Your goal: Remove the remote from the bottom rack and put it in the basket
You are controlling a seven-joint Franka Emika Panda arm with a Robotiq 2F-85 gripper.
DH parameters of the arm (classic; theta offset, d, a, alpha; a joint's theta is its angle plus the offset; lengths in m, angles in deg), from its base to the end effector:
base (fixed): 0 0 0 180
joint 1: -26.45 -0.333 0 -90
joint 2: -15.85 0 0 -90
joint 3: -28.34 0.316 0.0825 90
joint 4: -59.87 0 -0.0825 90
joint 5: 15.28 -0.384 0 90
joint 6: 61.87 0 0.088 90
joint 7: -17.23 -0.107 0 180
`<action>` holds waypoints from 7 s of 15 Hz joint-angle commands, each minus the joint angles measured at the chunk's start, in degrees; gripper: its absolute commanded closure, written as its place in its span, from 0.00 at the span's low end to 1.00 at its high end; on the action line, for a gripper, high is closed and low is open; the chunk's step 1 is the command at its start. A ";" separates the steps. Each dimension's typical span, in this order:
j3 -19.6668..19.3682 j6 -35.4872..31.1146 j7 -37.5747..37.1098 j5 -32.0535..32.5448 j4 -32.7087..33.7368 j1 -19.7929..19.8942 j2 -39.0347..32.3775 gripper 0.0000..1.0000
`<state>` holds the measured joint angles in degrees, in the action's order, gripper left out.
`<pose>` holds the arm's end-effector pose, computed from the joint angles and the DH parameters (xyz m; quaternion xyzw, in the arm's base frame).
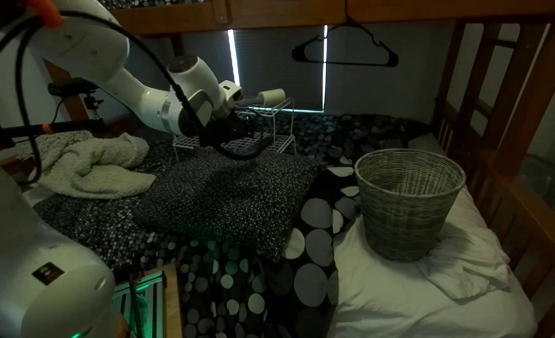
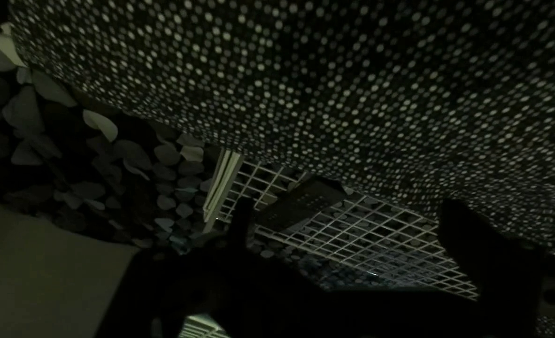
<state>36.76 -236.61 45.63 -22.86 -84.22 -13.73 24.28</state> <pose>0.3364 0.3674 0.4121 -0.7719 -0.5409 -0.3254 0.0756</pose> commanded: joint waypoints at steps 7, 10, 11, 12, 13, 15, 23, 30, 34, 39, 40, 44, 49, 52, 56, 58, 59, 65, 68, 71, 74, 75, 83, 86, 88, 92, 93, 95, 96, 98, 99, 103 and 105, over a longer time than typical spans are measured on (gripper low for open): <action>0.34 -18.51 -6.91 6.80 7.14 1.71 -17.64 0.00; 0.61 -18.51 -6.91 6.81 7.51 1.79 -17.80 0.00; 0.60 -18.51 -6.91 6.81 7.51 1.82 -17.56 0.00; 0.61 -18.51 -6.91 6.81 7.52 1.83 -17.45 0.00; -1.29 -19.50 -6.67 4.60 9.08 -0.10 -19.21 0.00; -1.97 -21.45 -8.71 0.69 13.10 -2.65 -23.74 0.00; -6.44 -27.50 -12.52 -10.34 29.55 -16.22 -38.73 0.00; -11.78 -31.40 -11.89 -13.42 30.93 -20.27 -41.29 0.00; -14.67 -34.86 -12.26 -18.55 32.65 -22.61 -45.19 0.00; -13.85 -36.15 -13.06 -17.22 36.47 -22.07 -49.79 0.00; -14.02 -36.08 -13.07 -17.47 37.32 -22.08 -50.49 0.00; -14.32 -34.34 -13.51 -20.58 38.88 -22.45 -51.81 0.00; -11.46 -33.29 -16.02 -18.80 39.57 -20.20 -52.27 0.31; -10.55 -33.12 -16.57 -18.94 39.59 -19.70 -52.16 0.55; -9.75 -33.66 -16.98 -18.56 39.26 -19.09 -51.38 0.74; -9.95 -34.61 -18.53 -15.66 38.43 -19.21 -50.27 0.74; -9.75 -35.11 -18.15 -14.56 37.43 -19.43 -48.94 0.74; -10.45 -31.89 -12.35 -13.38 23.73 -22.52 -35.24 0.74; -17.48 -27.43 -2.28 -25.13 15.44 -31.51 -27.36 0.74; -29.60 -27.15 9.91 -40.08 6.34 -44.46 -22.13 0.74; -40.29 -32.29 19.08 -55.24 -0.36 -57.09 -21.58 0.74; -41.00 -36.77 20.39 -60.12 -1.67 -59.16 -21.50 0.74; -27.79 -66.38 30.60 -81.31 1.20 -55.13 -17.23 0.49; -27.65 -67.29 32.56 -82.90 1.72 -55.39 -15.11 0.49; -29.12 -69.95 31.21 -80.75 2.83 -52.76 -15.55 0.74; -50.90 -68.43 30.69 -73.63 3.00 -59.19 -14.50 0.74; -53.44 -68.36 30.22 -71.59 2.67 -58.35 -14.08 0.74; -55.74 -67.60 31.78 -65.38 1.04 -55.96 -8.00 0.74; -47.52 -66.37 31.30 -59.83 0.85 -45.17 -5.31 0.74; -43.36 -62.81 31.09 -50.74 -0.69 -37.50 0.39 0.74; -41.47 -60.42 30.49 -46.25 -1.39 -32.70 2.93 0.74; -28.31 -54.07 27.25 -45.11 0.43 -14.16 0.78 0.49; -25.51 -50.63 27.64 -44.84 -0.32 -8.43 3.15 0.49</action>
<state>1.01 -289.11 76.26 -68.84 -83.87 -33.56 28.65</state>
